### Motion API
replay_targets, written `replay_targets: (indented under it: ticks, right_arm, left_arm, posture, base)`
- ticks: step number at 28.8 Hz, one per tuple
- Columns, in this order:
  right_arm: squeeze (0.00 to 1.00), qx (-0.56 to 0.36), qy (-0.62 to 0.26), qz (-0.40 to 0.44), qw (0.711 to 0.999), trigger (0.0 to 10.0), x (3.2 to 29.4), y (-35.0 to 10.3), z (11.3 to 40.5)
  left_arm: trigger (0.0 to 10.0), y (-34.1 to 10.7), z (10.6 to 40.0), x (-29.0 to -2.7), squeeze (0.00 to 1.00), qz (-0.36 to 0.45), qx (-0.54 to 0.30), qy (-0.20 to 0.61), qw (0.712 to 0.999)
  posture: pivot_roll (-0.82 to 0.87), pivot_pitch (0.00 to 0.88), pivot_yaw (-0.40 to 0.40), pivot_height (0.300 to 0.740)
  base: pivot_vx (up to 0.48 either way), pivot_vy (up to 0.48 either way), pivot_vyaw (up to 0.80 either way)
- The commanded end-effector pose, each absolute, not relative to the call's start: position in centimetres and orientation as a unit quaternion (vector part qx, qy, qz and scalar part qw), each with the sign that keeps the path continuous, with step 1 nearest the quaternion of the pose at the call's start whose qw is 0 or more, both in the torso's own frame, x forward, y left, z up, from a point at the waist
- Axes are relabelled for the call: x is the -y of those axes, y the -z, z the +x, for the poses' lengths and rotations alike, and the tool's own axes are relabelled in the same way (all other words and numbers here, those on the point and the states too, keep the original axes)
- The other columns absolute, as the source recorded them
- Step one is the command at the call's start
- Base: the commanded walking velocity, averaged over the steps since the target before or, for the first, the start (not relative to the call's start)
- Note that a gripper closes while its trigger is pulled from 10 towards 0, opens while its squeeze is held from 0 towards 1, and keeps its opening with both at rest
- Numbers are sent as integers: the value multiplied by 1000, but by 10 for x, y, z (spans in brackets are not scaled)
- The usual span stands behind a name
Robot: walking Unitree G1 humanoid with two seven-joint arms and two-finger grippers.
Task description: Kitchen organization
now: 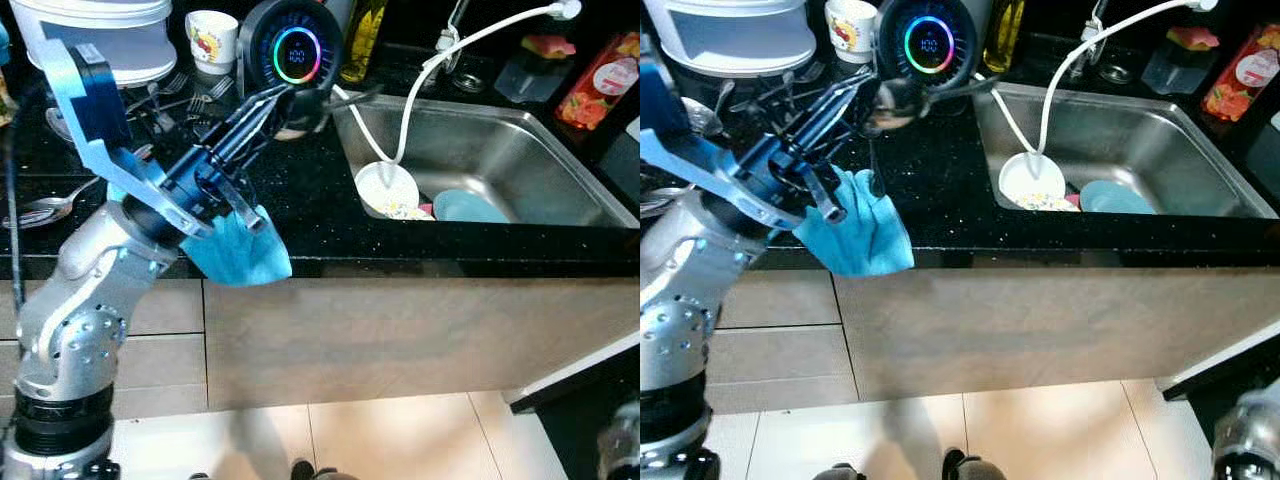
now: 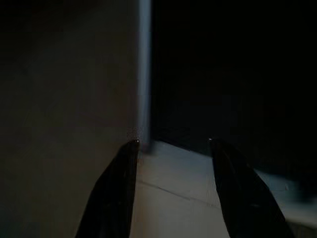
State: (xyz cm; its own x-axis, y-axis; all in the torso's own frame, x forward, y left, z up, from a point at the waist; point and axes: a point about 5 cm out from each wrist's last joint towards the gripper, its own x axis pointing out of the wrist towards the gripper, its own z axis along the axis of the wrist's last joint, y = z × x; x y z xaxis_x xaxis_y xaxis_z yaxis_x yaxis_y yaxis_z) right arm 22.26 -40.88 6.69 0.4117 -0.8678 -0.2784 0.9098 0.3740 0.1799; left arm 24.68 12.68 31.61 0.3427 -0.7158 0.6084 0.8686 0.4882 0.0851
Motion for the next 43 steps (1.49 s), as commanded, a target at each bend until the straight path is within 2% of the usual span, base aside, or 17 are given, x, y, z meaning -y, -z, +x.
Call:
replay_targets:
  ticks: [1,4,7,9,11,13,16,20,23,30,35,37,38,39,40,41,43]
  right_arm:
    - [0,-9,537,225,813,10000,416,-77,223]
    - [0,157,454,350,804,10000,419,-112,245]
    - [0,206,414,367,807,10000,418,-124,251]
    - [0,289,344,393,802,10000,417,-145,259]
    - [0,298,337,395,801,10000,417,-147,259]
    - [0,336,261,408,808,10000,411,-159,267]
    - [0,387,95,423,814,10000,389,-174,278]
    - [0,404,-84,416,811,10000,354,-178,279]
    - [0,395,-226,405,793,10000,318,-171,273]
    - [0,378,-305,432,760,10000,296,-167,272]
    - [0,307,-418,460,720,10000,232,-167,286]
    - [0,304,-428,464,713,10000,223,-169,287]
    - [106,294,-464,476,686,10000,198,-178,290]
    - [106,294,-464,476,686,10000,198,-178,290]
    - [1000,289,-481,475,678,10000,188,-182,290]
    - [1000,289,-481,475,678,10000,188,-182,290]
    - [1000,281,-505,487,655,10000,163,-194,294]
  left_arm:
    - [0,-313,243,-122,0,-137,291,508,799]
    - [0,-313,241,-120,0,-146,289,516,793]
    - [0,-313,240,-119,0,-148,289,517,792]
    - [0,-313,240,-119,0,-152,288,519,790]
    - [0,-313,239,-119,0,-153,288,520,790]
    - [0,-313,240,-119,0,-156,288,520,789]
    - [0,-314,240,-120,0,-160,288,522,787]
    - [0,-314,240,-119,0,-166,288,525,783]
    - [0,-314,239,-119,0,-169,288,526,782]
    - [0,-313,238,-119,0,-176,288,528,779]
    - [0,-310,234,-113,0,-215,280,558,751]
    - [0,-309,233,-112,0,-224,278,563,745]
    - [0,-307,232,-110,0,-256,279,570,729]
    - [0,-307,232,-110,0,-256,279,570,729]
    - [0,-307,231,-109,0,-270,280,572,722]
    - [0,-307,231,-109,0,-270,280,572,722]
    - [0,-304,232,-113,0,-301,284,571,709]
  posture:
    - [174,107,-103,740]
    - [176,108,-102,740]
    - [176,108,-101,740]
    - [175,108,-98,740]
    - [175,108,-98,740]
    - [173,107,-95,740]
    - [172,106,-96,740]
    - [171,106,-97,740]
    - [176,107,-96,740]
    - [172,108,-92,740]
    - [169,112,-93,740]
    - [169,112,-93,740]
    - [168,111,-96,740]
    - [168,111,-96,740]
    - [168,112,-96,740]
    - [168,112,-96,740]
    - [169,109,-103,740]
  base:
    - [0,0,0]
    - [0,0,0]
    - [0,0,0]
    - [0,0,0]
    - [0,0,0]
    - [0,0,0]
    - [0,0,0]
    - [0,0,0]
    - [0,0,0]
    - [0,0,0]
    - [0,0,0]
    - [0,0,0]
    - [0,0,0]
    - [0,0,0]
    - [0,0,0]
    - [0,0,0]
    - [0,0,0]
